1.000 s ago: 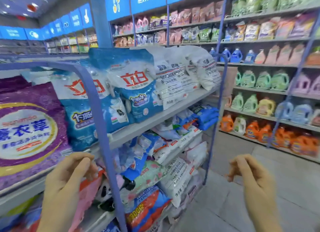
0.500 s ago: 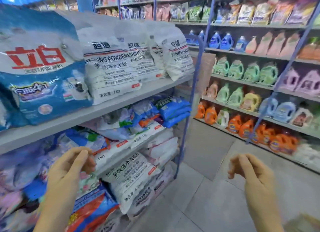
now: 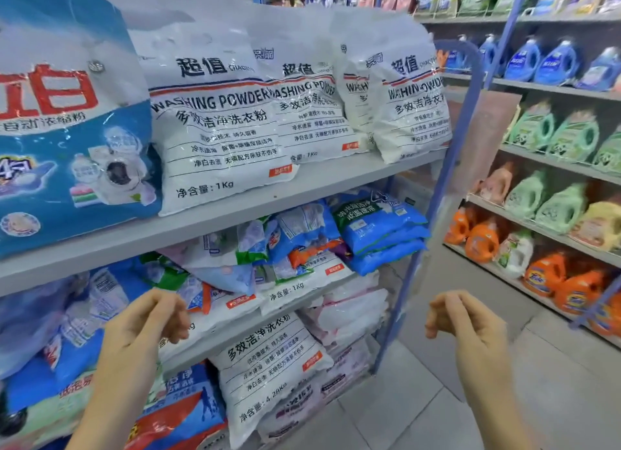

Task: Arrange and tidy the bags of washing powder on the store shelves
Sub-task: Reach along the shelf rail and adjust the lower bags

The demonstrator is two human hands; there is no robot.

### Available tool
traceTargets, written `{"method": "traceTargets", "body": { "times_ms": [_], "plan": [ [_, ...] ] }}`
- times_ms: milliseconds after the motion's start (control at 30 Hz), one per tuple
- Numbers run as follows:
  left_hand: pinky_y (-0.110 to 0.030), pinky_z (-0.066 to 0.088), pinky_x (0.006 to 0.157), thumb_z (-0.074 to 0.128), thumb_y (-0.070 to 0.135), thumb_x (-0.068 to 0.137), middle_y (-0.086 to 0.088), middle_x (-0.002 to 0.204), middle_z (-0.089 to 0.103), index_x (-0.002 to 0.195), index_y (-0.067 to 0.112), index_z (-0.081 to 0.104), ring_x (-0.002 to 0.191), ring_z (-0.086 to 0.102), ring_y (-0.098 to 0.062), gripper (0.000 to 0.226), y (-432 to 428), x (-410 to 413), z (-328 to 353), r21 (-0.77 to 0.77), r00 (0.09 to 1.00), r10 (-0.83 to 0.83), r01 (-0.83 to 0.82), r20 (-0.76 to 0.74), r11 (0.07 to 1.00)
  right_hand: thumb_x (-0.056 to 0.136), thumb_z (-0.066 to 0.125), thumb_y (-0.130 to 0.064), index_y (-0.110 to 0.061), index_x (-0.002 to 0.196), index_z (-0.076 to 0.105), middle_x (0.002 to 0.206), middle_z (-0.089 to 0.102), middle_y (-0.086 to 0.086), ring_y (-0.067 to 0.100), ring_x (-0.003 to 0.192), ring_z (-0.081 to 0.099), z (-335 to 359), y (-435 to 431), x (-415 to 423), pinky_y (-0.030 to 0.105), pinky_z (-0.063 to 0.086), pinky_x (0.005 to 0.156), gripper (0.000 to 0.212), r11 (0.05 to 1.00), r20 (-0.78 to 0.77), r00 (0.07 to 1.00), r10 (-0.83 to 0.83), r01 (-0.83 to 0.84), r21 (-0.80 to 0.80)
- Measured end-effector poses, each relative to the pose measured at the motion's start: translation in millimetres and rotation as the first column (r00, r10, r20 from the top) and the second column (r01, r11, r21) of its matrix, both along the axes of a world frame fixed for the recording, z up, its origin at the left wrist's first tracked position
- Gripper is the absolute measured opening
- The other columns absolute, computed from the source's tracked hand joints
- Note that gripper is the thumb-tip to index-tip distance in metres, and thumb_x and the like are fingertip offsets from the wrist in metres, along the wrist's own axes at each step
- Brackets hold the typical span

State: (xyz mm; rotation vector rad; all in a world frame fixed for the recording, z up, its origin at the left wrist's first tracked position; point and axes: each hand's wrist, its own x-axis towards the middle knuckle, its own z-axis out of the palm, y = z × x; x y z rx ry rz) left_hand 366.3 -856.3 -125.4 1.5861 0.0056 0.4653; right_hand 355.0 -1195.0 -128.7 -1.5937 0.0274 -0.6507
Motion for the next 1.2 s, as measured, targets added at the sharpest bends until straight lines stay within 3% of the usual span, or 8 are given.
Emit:
{"method": "traceTargets", "body": {
  "times_ms": [133,333,400,567,733,900,1100,1200],
  "plan": [
    [-0.017,0.047,0.052,0.063,0.086,0.045,-0.004,0.061,0.061,0.074,0.019,0.067,0.056,0.054,-0.011,0.073,-7.4,17.3,-1.9,0.008,0.996,0.085,-0.085,-0.036,0.996,0.090,0.047,-0.021,-0.013,0.070,0.061,0.055,0.054,-0.002,0.011,0.051,0.049,-4.3,-3.2,54.0,0.019,0.045,0.051,0.027,0.992,-0.021,0.992,0.122,-0.122,-0.007],
    [-0.014,0.045,0.050,0.057,0.047,0.087,0.001,0.055,0.059,0.067,0.023,0.070,0.050,0.052,-0.009,0.033,-28.8,30.4,-0.5,-0.066,0.961,0.275,-0.275,-0.007,0.959,0.095,0.044,-0.008,-0.016,0.066,0.063,0.055,0.054,-0.002,0.009,0.049,0.048,-9.8,-6.6,133.1,0.017,0.043,0.049,0.035,0.943,-0.074,0.941,0.331,-0.332,0.005],
    [-0.016,0.044,0.050,0.061,0.052,0.080,0.001,0.054,0.058,0.067,0.022,0.069,0.051,0.051,-0.012,0.034,-36.9,31.8,-4.0,-0.083,0.939,0.343,-0.344,-0.021,0.935,0.096,0.046,-0.012,-0.022,0.065,0.063,0.057,0.056,-0.004,0.009,0.052,0.049,-13.1,-8.3,158.6,0.019,0.044,0.051,0.037,0.915,-0.107,0.911,0.398,-0.402,-0.020],
    [-0.015,0.045,0.052,0.065,0.083,0.050,0.001,0.058,0.059,0.071,0.022,0.068,0.053,0.052,-0.008,0.064,-53.3,22.2,-11.3,-0.066,0.875,0.483,-0.485,-0.039,0.872,0.077,0.051,-0.070,-0.032,0.077,0.062,0.071,0.065,-0.009,0.005,0.064,0.061,-21.7,14.5,207.3,0.023,0.050,0.062,0.040,0.775,-0.203,0.823,0.530,-0.567,-0.277],
    [-0.016,0.043,0.052,0.061,0.043,0.081,0.004,0.060,0.062,0.065,0.029,0.069,0.054,0.053,-0.006,0.023,-59.9,16.6,-11.2,-0.060,0.800,0.596,-0.600,-0.070,0.798,0.085,0.047,-0.046,-0.013,0.104,0.066,0.099,0.068,0.004,0.017,0.082,0.060,-33.3,99.5,237.5,0.035,0.049,0.074,0.042,0.483,-0.190,0.739,0.647,-0.589,-0.648],
    [-0.017,0.045,0.053,0.045,0.008,0.095,-0.001,0.056,0.058,0.064,0.021,0.067,0.053,0.053,-0.011,0.040,-58.2,6.0,-6.8,0.008,0.766,0.639,-0.640,-0.072,0.768,0.085,0.064,-0.038,-0.008,0.124,0.057,0.120,0.060,0.017,0.036,0.112,0.055,-37.7,183.4,255.4,0.042,0.044,0.091,0.050,0.197,-0.160,0.756,0.635,-0.359,-0.912],
    [-0.020,0.046,0.054,0.047,0.011,0.093,-0.004,0.058,0.058,0.069,0.015,0.067,0.056,0.052,-0.015,0.031,-51.4,-19.4,-13.1,0.007,0.726,0.675,-0.680,-0.132,0.733,0.067,0.078,-0.049,-0.010,0.116,0.063,0.113,0.065,0.015,0.036,0.103,0.061,-48.3,216.3,264.3,0.042,0.047,0.087,0.064,0.056,-0.254,0.802,0.541,-0.335,-0.941],
    [-0.019,0.048,0.054,0.047,0.010,0.092,-0.002,0.058,0.060,0.070,0.012,0.068,0.054,0.055,-0.012,0.030,-45.0,-28.0,-14.6,0.012,0.710,0.686,-0.693,-0.156,0.720,0.069,0.081,-0.030,-0.012,0.104,0.070,0.100,0.069,0.015,0.035,0.091,0.066,-49.0,215.8,271.0,0.040,0.051,0.077,0.042,0.054,-0.243,0.857,0.454,-0.299,-0.953]
  ]
}}
